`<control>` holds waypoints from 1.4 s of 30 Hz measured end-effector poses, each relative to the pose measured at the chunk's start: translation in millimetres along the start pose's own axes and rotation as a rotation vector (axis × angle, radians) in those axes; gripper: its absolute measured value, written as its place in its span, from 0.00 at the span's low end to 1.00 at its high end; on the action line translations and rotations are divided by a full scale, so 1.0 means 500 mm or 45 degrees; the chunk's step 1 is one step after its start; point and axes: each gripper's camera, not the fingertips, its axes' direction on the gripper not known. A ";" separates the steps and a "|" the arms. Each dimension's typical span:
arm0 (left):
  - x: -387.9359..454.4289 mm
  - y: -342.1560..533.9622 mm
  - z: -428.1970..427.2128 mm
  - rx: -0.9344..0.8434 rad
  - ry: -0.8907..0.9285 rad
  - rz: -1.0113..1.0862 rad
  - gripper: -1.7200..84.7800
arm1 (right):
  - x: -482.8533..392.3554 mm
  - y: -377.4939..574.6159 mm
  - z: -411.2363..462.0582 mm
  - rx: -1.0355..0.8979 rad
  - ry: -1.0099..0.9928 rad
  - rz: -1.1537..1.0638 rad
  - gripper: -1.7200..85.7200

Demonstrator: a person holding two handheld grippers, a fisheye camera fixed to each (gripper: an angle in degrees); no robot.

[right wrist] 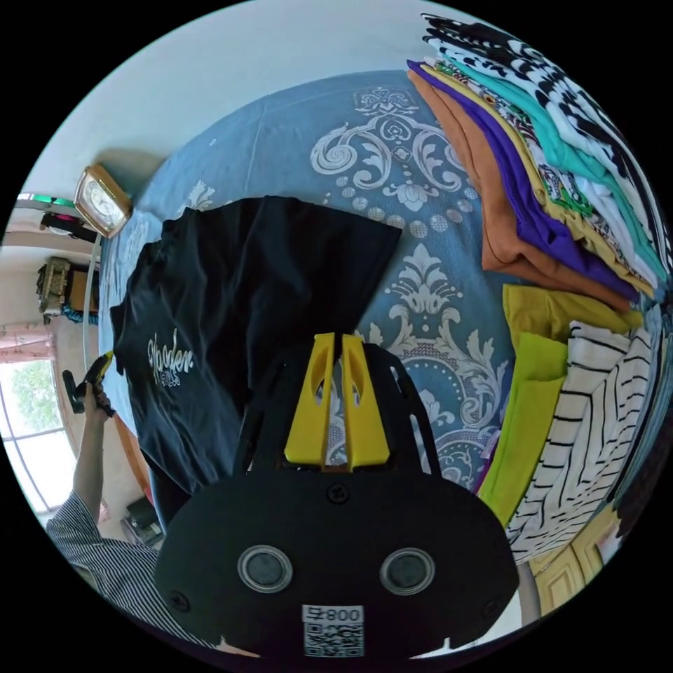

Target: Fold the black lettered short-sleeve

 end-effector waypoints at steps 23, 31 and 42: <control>0.029 0.784 -0.127 -0.364 0.311 0.068 0.15 | -0.090 0.475 0.092 -0.167 -0.206 -0.128 0.13; 0.136 0.896 -0.093 -0.524 0.165 0.283 0.14 | -0.106 0.537 0.162 -0.252 -0.108 -0.121 0.12; 0.153 1.001 -0.241 -0.433 0.239 0.260 0.05 | -0.098 0.656 0.155 -0.226 -0.291 -0.130 0.01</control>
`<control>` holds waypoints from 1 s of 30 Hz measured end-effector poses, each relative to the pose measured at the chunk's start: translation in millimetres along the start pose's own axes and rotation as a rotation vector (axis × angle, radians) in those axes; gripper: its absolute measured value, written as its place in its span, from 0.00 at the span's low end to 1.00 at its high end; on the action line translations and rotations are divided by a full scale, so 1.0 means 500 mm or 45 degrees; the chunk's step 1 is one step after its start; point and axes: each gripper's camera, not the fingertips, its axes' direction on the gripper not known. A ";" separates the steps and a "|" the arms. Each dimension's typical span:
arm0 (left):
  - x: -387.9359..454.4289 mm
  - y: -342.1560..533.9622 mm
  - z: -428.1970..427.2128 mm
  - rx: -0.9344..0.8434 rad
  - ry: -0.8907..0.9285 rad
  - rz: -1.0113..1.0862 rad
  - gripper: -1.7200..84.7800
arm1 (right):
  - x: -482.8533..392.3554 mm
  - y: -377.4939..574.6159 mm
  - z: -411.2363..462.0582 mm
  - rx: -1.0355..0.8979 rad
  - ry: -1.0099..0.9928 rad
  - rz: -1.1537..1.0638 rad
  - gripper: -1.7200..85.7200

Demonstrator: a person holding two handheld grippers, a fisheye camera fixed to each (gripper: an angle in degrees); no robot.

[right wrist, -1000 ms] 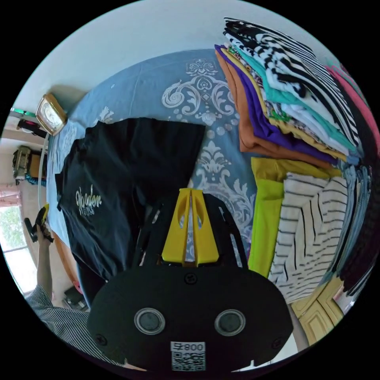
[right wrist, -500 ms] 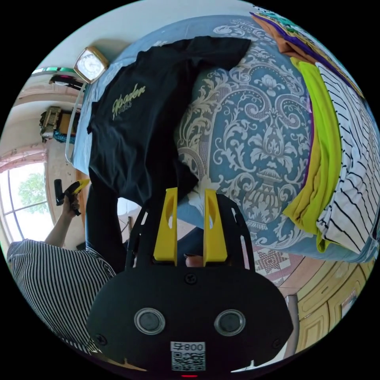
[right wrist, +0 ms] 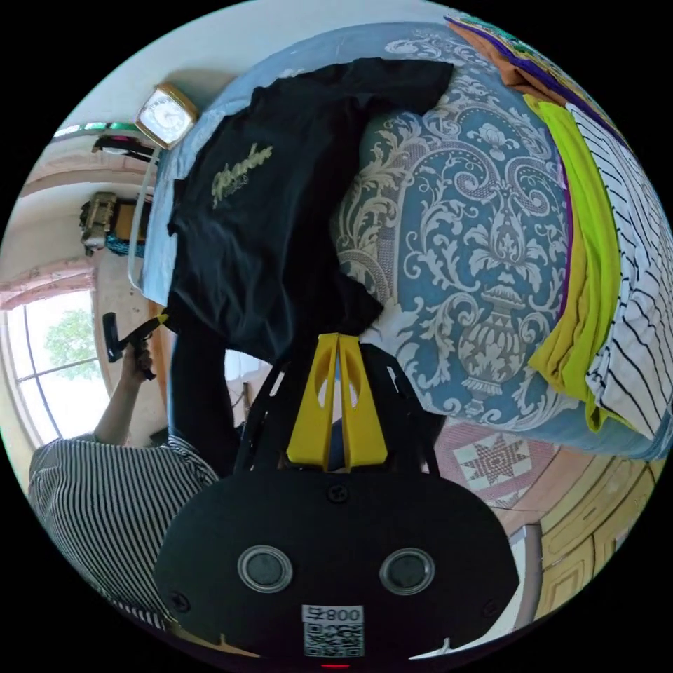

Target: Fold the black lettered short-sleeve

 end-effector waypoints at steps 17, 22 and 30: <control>-0.104 0.287 -0.089 0.204 0.262 -0.266 0.04 | 0.037 0.122 0.003 0.164 0.034 -0.014 0.10; -0.106 0.303 -0.090 0.188 0.249 -0.277 0.04 | 0.009 0.084 0.084 0.018 0.248 -0.067 0.10; -0.125 0.330 -0.109 0.212 0.288 -0.269 0.04 | 0.041 0.148 0.048 -0.011 0.172 -0.091 0.03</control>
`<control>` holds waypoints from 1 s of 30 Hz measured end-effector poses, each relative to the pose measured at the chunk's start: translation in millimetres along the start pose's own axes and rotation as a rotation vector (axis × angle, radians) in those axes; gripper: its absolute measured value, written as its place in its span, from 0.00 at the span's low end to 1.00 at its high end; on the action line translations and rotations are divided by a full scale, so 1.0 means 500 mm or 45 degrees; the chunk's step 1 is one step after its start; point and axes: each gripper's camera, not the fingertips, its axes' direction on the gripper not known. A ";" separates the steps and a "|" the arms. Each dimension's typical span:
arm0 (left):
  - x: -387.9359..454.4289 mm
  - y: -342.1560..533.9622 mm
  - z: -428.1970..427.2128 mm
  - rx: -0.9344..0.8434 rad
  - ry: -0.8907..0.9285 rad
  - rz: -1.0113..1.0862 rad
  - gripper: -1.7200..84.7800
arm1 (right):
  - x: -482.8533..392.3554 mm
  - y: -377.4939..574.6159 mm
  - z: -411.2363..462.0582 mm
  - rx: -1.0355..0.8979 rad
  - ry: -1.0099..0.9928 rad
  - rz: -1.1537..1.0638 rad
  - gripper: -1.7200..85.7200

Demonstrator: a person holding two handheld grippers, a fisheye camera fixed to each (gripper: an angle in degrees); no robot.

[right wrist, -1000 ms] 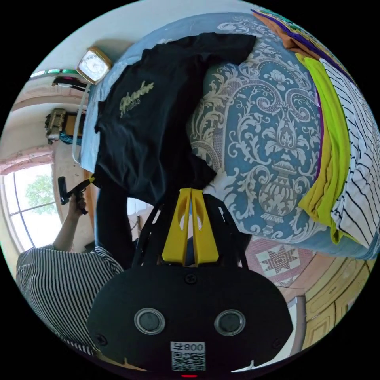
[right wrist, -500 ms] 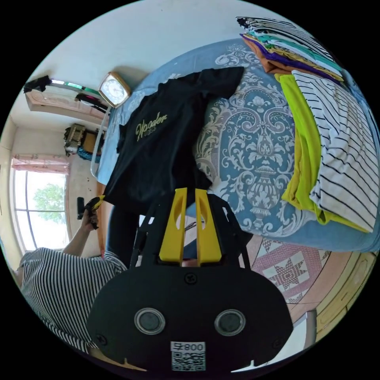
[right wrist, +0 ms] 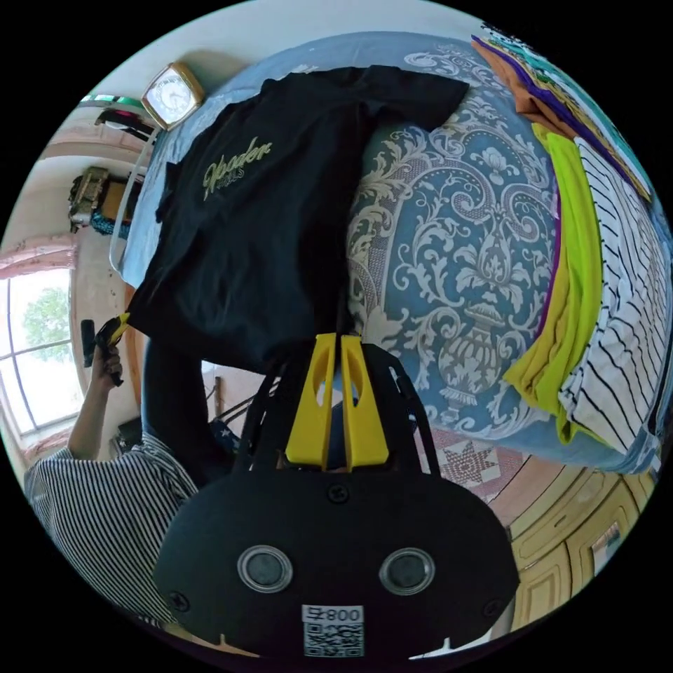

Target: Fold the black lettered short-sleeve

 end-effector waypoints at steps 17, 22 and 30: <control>-0.106 0.029 0.000 -0.013 -0.048 -0.060 0.06 | 0.133 0.106 0.042 0.044 -0.278 0.243 0.04; -0.114 -0.023 -0.027 0.080 -0.100 -0.067 0.08 | 0.178 0.127 0.023 0.102 -0.293 0.356 0.03; -0.056 -0.326 0.045 0.119 -0.261 0.020 0.11 | 0.165 0.013 -0.049 0.253 -0.292 0.319 0.04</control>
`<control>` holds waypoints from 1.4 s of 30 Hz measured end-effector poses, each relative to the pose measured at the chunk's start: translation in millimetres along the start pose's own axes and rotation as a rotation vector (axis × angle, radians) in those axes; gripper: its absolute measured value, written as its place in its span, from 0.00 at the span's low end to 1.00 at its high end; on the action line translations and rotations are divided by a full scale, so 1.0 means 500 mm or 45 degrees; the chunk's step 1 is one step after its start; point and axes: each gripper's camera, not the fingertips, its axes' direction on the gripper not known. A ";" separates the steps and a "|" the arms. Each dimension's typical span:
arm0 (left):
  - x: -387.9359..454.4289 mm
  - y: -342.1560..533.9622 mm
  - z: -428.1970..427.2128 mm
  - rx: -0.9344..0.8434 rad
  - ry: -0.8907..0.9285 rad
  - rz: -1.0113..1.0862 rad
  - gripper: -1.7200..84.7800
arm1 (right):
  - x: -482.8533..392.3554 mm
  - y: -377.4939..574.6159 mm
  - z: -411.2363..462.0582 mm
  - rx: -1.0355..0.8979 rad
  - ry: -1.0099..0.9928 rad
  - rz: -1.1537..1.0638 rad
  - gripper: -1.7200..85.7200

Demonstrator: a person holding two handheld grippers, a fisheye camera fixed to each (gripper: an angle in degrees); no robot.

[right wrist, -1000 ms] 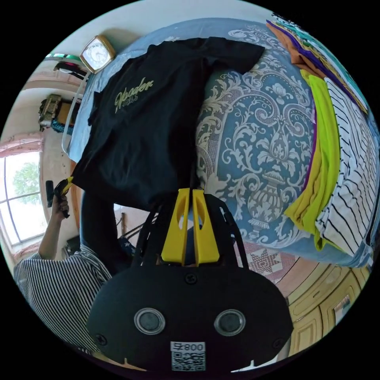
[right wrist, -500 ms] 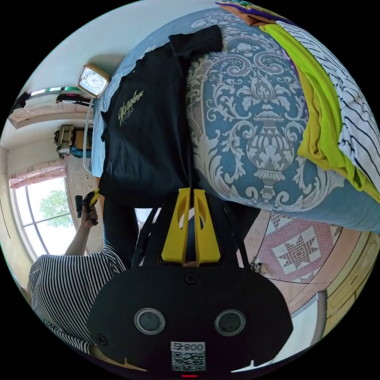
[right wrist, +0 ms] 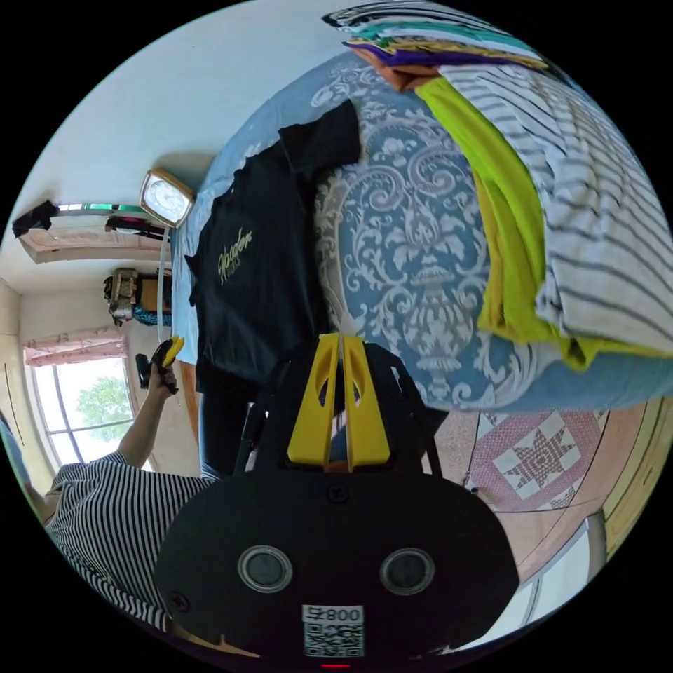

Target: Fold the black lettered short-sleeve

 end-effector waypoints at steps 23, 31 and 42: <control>0.009 -0.221 0.198 0.033 -0.331 0.020 0.04 | -0.175 -0.464 0.075 0.096 0.488 -0.127 0.09; 0.011 -0.235 0.174 0.146 -0.338 -0.004 0.06 | -0.194 -0.494 0.056 0.097 0.430 -0.124 0.08; 0.078 -0.491 0.230 0.192 -0.376 0.108 0.10 | -0.256 -0.705 0.016 0.229 0.525 -0.142 0.11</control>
